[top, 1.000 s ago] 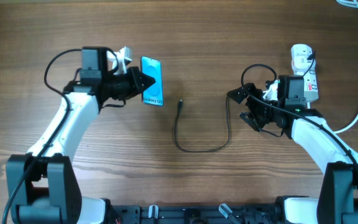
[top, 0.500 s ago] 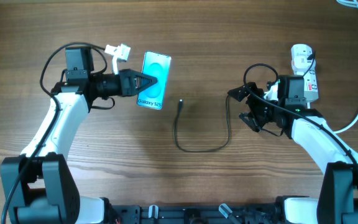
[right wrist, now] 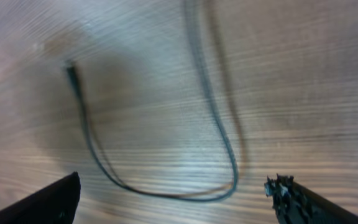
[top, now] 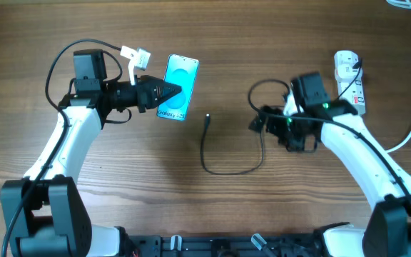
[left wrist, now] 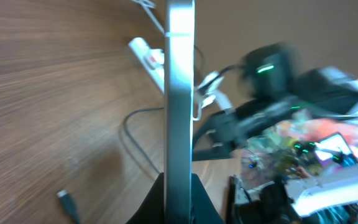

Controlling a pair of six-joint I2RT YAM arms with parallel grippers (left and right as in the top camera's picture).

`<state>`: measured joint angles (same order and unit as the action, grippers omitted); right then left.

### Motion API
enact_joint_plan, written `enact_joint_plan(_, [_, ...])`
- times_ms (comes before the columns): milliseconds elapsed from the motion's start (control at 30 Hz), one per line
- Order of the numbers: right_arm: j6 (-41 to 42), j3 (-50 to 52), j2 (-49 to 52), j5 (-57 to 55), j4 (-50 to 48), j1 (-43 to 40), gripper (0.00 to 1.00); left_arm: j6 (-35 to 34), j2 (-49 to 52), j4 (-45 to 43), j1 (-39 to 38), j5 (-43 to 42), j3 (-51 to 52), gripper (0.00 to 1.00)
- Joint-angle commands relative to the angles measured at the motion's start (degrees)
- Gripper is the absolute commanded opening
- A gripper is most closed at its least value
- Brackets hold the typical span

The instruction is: Plug charger to phone and switch on socket

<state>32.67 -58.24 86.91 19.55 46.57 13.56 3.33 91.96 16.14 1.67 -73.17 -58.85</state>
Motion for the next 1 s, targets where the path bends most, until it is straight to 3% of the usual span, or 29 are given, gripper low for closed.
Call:
enact_joint_plan(0, [-5.66, -9.51, -0.22, -12.13, 4.50, 4.76, 1.00, -4.31, 0.00, -0.50, 0.81, 8.48, -0.24, 0.04])
enact_joint_plan(100, [-4.66, -10.99, -0.22, -12.68, 3.85, 6.99, 1.00, -8.87, 0.00, -0.20, 2.12, 15.06, -0.24, 0.04])
enact_joint_plan(267, [4.98, -10.40, -0.22, -10.10, 1.22, 8.81, 1.00, -14.62, 0.63, 1.57, 5.22, 22.86, -0.22, 0.04])
enact_joint_plan(433, [4.87, -9.60, 0.63, -12.96, -5.60, 15.06, 0.77, -21.68, 2.56, 3.82, 6.45, 34.97, -0.22, 0.04])
enact_joint_plan(567, [5.03, -9.57, 3.91, -18.97, -9.16, 21.66, 0.75, -21.81, 3.74, 3.63, 5.95, 35.74, -0.24, 0.04])
enact_joint_plan(700, [5.03, -9.57, 10.03, -20.02, -14.78, 27.34, 0.75, -21.86, 3.76, 3.87, 5.22, 41.66, -0.24, 0.04])
enact_joint_plan(967, [4.76, -9.57, 21.62, -17.62, -20.46, 30.29, 0.75, -21.86, 3.76, 3.91, 2.97, 45.22, -0.24, 0.04])
